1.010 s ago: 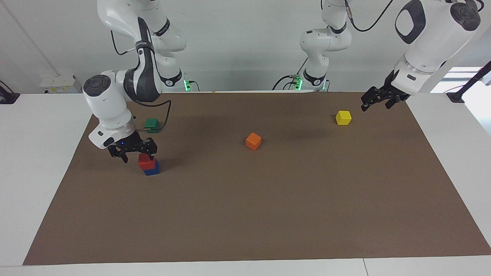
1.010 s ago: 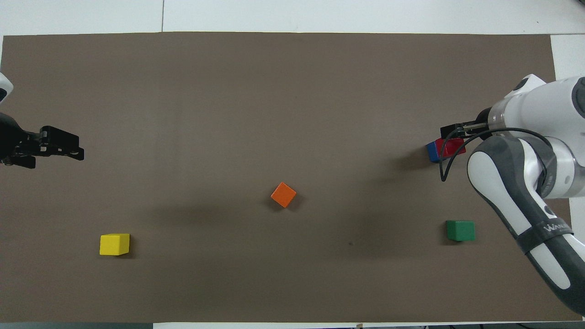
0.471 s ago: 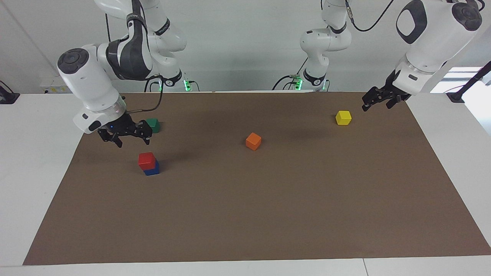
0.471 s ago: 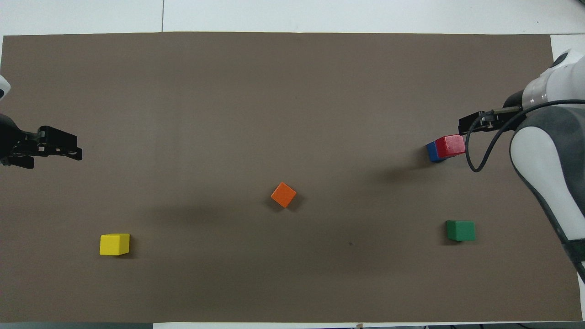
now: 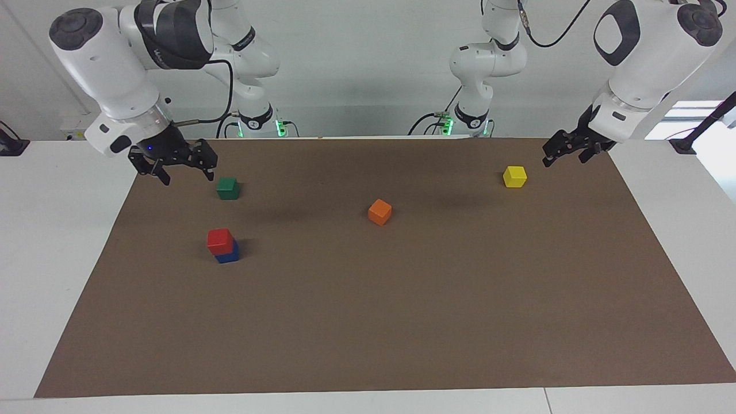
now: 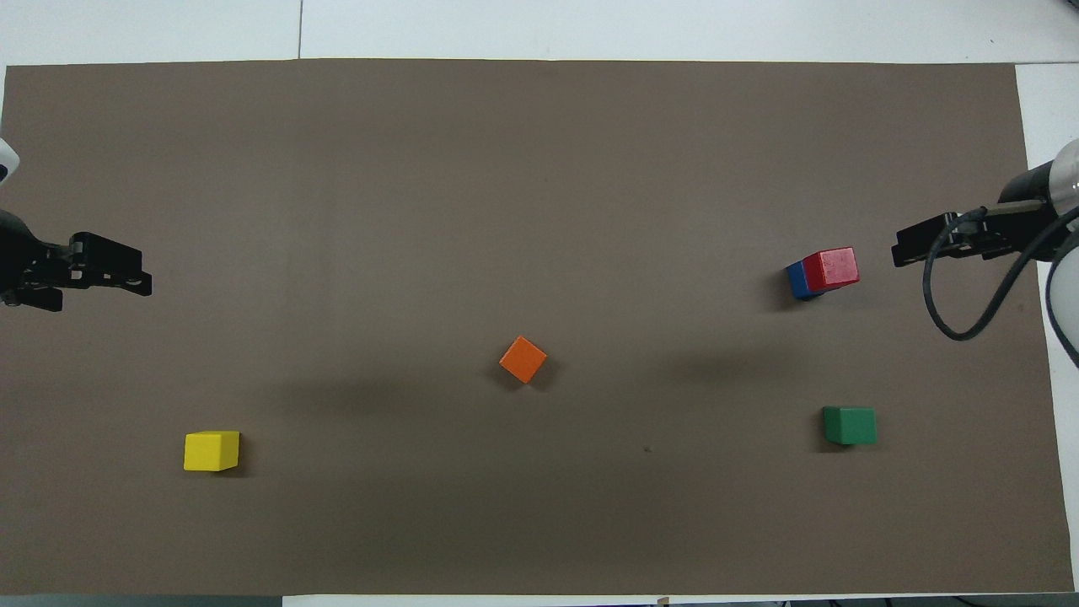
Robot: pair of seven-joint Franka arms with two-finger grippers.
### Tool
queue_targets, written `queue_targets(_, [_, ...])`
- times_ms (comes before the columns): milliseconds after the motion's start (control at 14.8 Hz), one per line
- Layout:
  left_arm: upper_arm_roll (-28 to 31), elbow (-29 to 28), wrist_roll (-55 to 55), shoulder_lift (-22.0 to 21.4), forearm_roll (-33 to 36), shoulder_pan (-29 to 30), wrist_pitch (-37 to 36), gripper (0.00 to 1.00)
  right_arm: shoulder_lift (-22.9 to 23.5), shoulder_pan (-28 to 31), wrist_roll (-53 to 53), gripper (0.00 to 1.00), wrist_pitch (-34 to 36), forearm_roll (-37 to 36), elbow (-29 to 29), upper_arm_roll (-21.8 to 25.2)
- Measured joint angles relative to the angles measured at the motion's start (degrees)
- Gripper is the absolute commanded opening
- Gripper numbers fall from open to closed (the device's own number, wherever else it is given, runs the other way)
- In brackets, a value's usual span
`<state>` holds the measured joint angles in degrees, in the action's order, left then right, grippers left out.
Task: Transfer red block to right arm and stack on blue block
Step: 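Open the right gripper and withdraw it from the stacked blocks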
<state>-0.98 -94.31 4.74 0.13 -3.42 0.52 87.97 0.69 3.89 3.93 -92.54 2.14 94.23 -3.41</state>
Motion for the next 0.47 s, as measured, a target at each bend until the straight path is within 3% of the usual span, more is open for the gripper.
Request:
queue_targets(202, [0.00, 0.00, 0.00, 0.00, 0.00, 0.00, 0.00, 1.00, -2.54, 0.05, -0.02, 1.00, 1.48, -0.08, 0.00, 0.13])
queue_targets(471, [0.00, 0.00, 0.00, 0.00, 0.00, 0.00, 0.00, 1.00, -2.64, 0.59, 0.10, 1.00, 1.50, -1.58, 0.14, 0.37])
